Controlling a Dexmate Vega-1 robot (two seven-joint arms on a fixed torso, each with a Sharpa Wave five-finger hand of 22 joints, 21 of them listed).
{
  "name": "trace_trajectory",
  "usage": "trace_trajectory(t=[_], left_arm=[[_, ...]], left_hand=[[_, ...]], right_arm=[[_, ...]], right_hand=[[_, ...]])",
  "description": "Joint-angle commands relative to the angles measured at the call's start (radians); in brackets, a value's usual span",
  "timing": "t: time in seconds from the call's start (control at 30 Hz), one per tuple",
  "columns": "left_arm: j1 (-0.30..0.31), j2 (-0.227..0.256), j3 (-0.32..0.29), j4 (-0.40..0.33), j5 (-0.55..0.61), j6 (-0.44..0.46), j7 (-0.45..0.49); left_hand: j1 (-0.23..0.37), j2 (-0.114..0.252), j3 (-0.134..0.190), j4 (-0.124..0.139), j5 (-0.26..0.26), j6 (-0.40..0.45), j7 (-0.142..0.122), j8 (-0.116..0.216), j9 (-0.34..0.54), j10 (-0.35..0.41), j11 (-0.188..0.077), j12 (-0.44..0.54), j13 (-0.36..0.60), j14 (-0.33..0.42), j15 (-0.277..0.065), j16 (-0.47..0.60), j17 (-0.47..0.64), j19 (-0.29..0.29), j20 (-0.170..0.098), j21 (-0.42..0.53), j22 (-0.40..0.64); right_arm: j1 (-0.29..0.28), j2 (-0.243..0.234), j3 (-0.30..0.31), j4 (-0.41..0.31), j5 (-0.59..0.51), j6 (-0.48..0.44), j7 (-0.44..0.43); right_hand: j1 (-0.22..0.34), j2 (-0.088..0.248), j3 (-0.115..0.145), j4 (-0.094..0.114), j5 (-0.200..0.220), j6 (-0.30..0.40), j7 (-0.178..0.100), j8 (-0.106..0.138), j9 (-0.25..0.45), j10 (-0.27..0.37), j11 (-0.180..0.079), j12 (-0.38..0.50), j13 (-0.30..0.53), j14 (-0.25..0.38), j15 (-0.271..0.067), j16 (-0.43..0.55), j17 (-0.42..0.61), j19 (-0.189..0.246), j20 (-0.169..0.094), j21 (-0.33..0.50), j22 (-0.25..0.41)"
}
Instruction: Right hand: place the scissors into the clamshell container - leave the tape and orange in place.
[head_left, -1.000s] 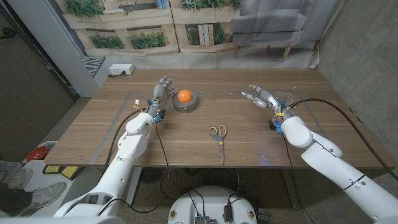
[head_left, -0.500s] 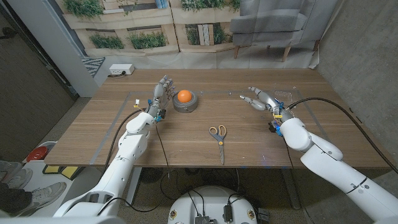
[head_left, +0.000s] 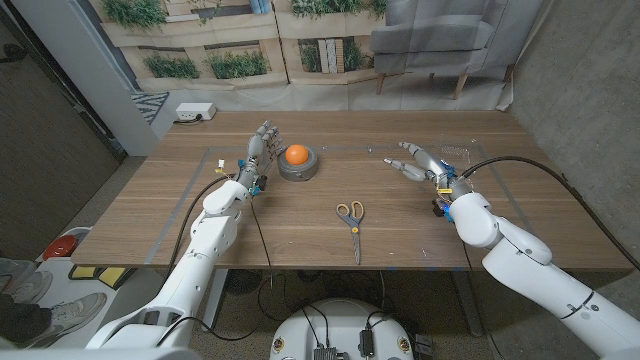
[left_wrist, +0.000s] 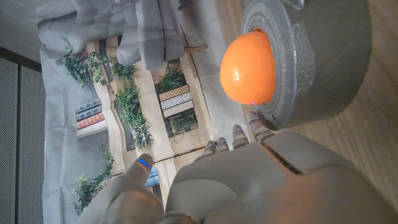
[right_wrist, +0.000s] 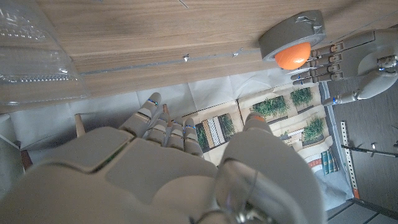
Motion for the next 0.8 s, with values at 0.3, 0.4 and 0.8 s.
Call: trace_trajectory(t=[0.3, 0.4, 0.8], left_arm=[[-0.005, 0.003, 0.002, 0.011, -0.003, -0.003, -0.013], [-0.007, 0.004, 0.002, 0.013, -0.004, -0.003, -0.016], [-0.003, 0.008, 0.002, 0.011, -0.008, -0.002, -0.025]], left_hand=[[-0.001, 0.104, -0.002, 0.0, 0.006, -0.008, 0.004, 0.002, 0.004, -0.065, 0.005, 0.007, 0.003, -0.077, 0.008, 0.008, 0.004, -0.004, 0.007, -0.004, 0.002], [-0.001, 0.104, -0.002, 0.0, 0.006, -0.006, 0.006, 0.002, 0.004, -0.066, 0.004, 0.007, 0.003, -0.077, 0.008, 0.008, 0.004, -0.004, 0.008, -0.004, 0.002], [-0.001, 0.104, -0.002, 0.0, 0.006, -0.004, 0.008, 0.002, 0.004, -0.065, 0.005, 0.007, 0.003, -0.077, 0.009, 0.008, 0.004, -0.003, 0.009, -0.005, 0.002]], right_arm=[[-0.029, -0.025, -0.037, -0.09, -0.106, -0.122, 0.03], [-0.034, -0.028, -0.044, -0.104, -0.124, -0.14, 0.036], [-0.058, -0.036, -0.064, -0.148, -0.186, -0.195, 0.057]], right_hand=[[0.01, 0.002, 0.004, -0.012, -0.005, 0.012, -0.009, 0.008, 0.002, 0.017, -0.005, 0.001, 0.001, 0.014, 0.001, 0.005, 0.003, 0.01, 0.001, 0.0, 0.005], [0.011, 0.002, 0.005, -0.013, -0.006, 0.014, -0.008, 0.008, 0.002, 0.021, -0.007, 0.002, 0.001, 0.021, -0.002, 0.007, 0.004, 0.013, 0.001, 0.001, 0.005], [0.018, 0.004, 0.009, -0.021, -0.008, 0.013, -0.012, 0.007, 0.002, 0.024, -0.008, 0.001, 0.001, 0.029, -0.006, 0.007, 0.003, 0.018, 0.001, 0.001, 0.005]])
